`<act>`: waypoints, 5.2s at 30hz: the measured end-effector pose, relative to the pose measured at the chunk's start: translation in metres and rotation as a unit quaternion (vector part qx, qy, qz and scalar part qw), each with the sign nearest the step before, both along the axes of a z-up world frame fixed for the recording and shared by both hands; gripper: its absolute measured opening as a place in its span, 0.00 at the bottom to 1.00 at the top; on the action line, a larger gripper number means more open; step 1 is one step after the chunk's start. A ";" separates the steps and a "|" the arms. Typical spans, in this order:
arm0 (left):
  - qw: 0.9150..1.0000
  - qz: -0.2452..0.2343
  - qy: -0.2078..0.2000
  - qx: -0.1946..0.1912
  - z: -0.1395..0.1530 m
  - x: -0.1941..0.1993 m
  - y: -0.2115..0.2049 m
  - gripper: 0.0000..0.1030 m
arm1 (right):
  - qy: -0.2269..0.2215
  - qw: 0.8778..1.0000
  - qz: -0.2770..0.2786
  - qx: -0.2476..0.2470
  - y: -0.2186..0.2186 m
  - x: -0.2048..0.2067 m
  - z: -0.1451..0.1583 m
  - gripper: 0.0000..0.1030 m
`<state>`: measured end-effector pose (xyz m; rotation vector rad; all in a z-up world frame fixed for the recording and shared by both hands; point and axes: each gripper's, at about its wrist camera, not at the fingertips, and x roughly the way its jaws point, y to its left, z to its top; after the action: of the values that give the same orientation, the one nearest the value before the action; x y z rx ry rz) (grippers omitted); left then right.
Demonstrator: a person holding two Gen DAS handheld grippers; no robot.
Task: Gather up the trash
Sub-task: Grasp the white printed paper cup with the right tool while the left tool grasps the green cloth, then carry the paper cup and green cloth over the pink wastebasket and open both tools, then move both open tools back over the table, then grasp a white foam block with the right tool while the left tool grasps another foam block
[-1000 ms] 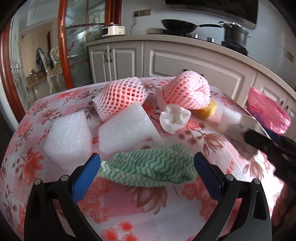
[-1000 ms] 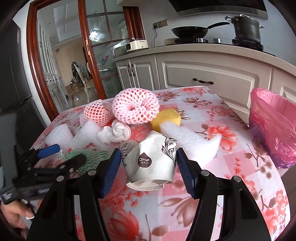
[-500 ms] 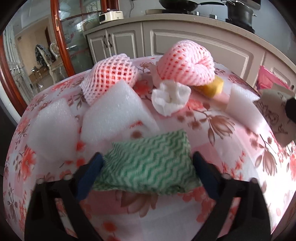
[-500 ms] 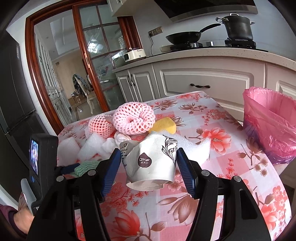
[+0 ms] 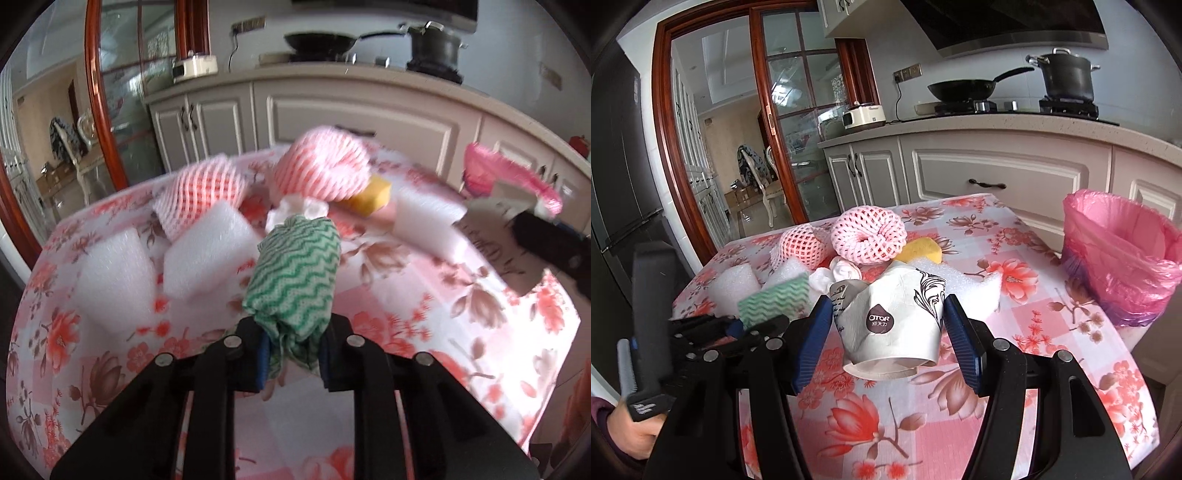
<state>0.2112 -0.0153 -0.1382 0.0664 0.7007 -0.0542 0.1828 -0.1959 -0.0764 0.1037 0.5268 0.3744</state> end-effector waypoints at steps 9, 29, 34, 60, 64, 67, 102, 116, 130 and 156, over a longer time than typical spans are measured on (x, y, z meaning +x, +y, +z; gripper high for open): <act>0.996 -0.028 -0.076 -0.024 0.043 -0.043 -0.016 0.19 | -0.039 0.999 -0.025 -0.026 -0.004 -0.026 0.016 0.58; 0.978 -0.095 -0.179 -0.051 0.099 -0.055 -0.081 0.21 | -0.107 0.986 -0.121 -0.031 -0.061 -0.033 0.047 0.58; 0.972 -0.120 -0.195 -0.059 0.106 -0.038 -0.109 0.21 | -0.116 0.980 -0.161 -0.028 -0.091 -0.025 0.054 0.58; 0.946 -0.267 -0.162 -0.094 0.091 0.148 -0.309 0.26 | -0.110 0.959 -0.257 -0.036 -0.265 0.074 0.035 0.58; 0.949 -0.262 -0.138 -0.107 0.077 0.175 -0.325 0.27 | -0.091 0.961 -0.258 -0.030 -0.280 0.094 0.021 0.58; 0.949 -0.265 -0.128 -0.110 0.068 0.189 -0.336 0.28 | -0.079 0.963 -0.258 -0.023 -0.288 0.107 0.010 0.58; 0.977 -0.144 -0.125 -0.094 0.067 0.091 -0.173 0.93 | -0.076 0.980 -0.183 0.003 -0.201 0.049 0.023 0.69; 0.990 -0.081 -0.107 -0.052 0.040 0.010 -0.061 0.93 | -0.020 0.995 -0.096 -0.009 -0.095 0.046 -0.010 0.72; 0.995 0.013 -0.068 -0.070 0.018 0.004 0.027 0.93 | 0.015 0.998 -0.024 -0.057 -0.020 0.090 -0.027 0.74; 0.996 0.054 -0.034 -0.068 -0.001 0.029 0.057 0.93 | 0.067 0.992 -0.003 -0.107 0.011 0.109 -0.043 0.35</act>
<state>0.2400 0.0415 -0.1390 -0.0998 0.6310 0.0051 0.2916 -0.1847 -0.1193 -0.0780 0.6959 0.3048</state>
